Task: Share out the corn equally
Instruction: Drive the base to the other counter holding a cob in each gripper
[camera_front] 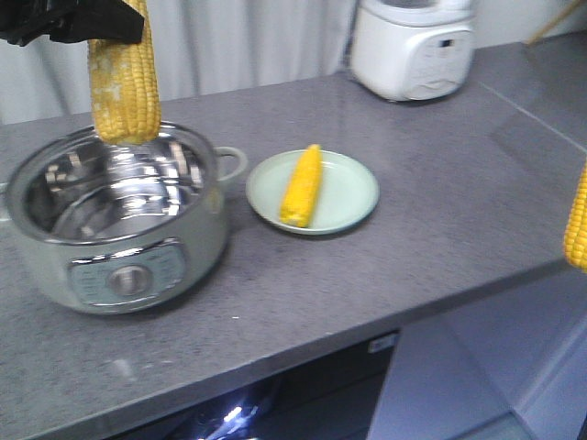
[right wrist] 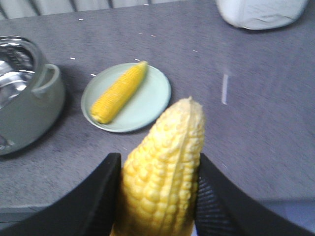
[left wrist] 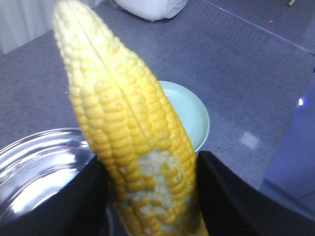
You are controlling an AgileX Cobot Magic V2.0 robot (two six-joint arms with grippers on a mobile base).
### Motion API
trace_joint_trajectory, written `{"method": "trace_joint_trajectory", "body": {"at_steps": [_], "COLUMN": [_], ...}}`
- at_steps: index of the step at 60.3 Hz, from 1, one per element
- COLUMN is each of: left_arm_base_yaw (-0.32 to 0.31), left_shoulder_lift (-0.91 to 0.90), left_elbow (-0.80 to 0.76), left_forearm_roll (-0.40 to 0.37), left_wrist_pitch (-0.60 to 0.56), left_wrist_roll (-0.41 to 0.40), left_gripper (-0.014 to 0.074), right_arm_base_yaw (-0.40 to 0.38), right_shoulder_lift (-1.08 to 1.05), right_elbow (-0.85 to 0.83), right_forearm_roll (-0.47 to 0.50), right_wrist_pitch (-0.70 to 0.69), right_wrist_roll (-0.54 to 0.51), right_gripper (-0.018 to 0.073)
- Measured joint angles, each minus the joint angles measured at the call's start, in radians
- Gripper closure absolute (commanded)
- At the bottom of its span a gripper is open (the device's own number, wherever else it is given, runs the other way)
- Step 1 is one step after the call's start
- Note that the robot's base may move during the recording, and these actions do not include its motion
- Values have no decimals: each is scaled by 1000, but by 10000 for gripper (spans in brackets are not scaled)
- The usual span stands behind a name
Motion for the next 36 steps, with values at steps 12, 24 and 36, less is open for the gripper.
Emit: {"method": "trace_joint_trajectory", "body": {"at_steps": [12, 24, 36], "left_arm_base_yaw": [0, 0, 0], "left_shoulder_lift": [0, 0, 0], "left_elbow": [0, 0, 0], "left_forearm_roll": [0, 0, 0], "left_wrist_pitch": [0, 0, 0], "left_wrist_roll": [0, 0, 0], "left_gripper": [531, 531, 531], "right_arm_base_yaw": [0, 0, 0], "right_shoulder_lift": [0, 0, 0], "right_elbow": [0, 0, 0], "right_forearm_roll": [0, 0, 0], "right_wrist_pitch": [0, 0, 0], "right_wrist_roll": [0, 0, 0], "right_gripper": [437, 437, 437]}}
